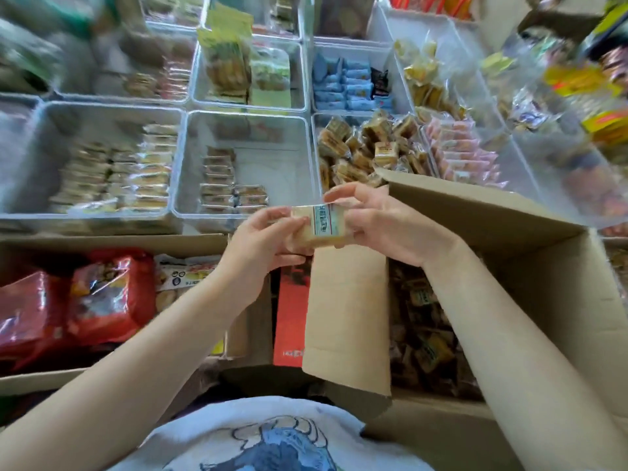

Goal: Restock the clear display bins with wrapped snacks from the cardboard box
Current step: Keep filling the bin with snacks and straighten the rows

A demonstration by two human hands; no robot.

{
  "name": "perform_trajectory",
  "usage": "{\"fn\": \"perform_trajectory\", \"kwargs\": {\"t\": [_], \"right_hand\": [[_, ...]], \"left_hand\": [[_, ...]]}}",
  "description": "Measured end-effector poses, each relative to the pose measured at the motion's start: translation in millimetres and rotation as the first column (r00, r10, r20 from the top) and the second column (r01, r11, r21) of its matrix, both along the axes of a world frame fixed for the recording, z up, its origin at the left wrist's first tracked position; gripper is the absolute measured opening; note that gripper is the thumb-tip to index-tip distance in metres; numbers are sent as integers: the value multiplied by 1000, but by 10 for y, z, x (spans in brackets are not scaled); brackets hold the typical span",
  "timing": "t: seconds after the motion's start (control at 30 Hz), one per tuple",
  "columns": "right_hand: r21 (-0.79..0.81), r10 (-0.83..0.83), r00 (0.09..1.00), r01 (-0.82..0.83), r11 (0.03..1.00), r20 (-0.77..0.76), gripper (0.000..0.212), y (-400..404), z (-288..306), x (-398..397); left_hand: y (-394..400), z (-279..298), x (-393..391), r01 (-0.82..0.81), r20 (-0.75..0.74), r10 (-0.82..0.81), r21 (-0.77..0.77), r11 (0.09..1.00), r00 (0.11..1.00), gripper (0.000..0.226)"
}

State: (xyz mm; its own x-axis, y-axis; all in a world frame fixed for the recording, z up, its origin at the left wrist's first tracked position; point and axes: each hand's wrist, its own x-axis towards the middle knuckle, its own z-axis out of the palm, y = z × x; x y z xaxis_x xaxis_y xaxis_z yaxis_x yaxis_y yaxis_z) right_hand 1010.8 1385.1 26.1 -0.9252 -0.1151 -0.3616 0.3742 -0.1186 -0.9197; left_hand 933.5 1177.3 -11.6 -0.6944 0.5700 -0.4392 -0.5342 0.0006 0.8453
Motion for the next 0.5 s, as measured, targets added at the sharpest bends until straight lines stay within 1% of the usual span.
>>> {"fn": "perform_trajectory", "kwargs": {"t": [0.07,0.13,0.17,0.23,0.3,0.33,0.4,0.43,0.47,0.5], "right_hand": [[107,-63,997,59,993,37,34,-315,-37,-274],[132,-104,991,93,987,79,25,-712,-117,-547],[137,-100,988,84,987,113,22,-936,-173,-674],[202,-85,980,48,978,179,21,-1369,-314,-924],[263,-89,979,38,964,185,22,-1720,-458,-1189],[290,-105,979,50,956,177,20,-1859,-502,-1330],[364,-139,979,76,928,152,15,-2064,-561,-1616],[410,-134,982,69,910,132,13,-2147,-571,-1755],[446,-115,987,52,894,114,12,-2211,-582,-1891],[467,-90,991,32,884,102,12,-2263,-602,-2036]], "left_hand": [[-250,-1,-273,-61,-77,58,-38,997,995,35],[-490,-11,-493,-89,-143,81,-51,995,986,28],[-604,-29,-592,-109,-164,99,-58,992,981,27],[-825,-82,-793,-150,-207,130,-83,985,970,28],[-1038,-184,-1001,-179,-294,135,-129,975,946,34],[-1152,-242,-1115,-170,-368,99,-165,972,924,39],[-1390,-334,-1354,-85,-516,-81,-290,953,853,48],[-1520,-361,-1490,-42,-544,-159,-338,940,824,50],[-1651,-355,-1633,-11,-542,-203,-366,931,815,48],[-1793,-391,-1806,-15,-535,-210,-387,922,818,43]]}}
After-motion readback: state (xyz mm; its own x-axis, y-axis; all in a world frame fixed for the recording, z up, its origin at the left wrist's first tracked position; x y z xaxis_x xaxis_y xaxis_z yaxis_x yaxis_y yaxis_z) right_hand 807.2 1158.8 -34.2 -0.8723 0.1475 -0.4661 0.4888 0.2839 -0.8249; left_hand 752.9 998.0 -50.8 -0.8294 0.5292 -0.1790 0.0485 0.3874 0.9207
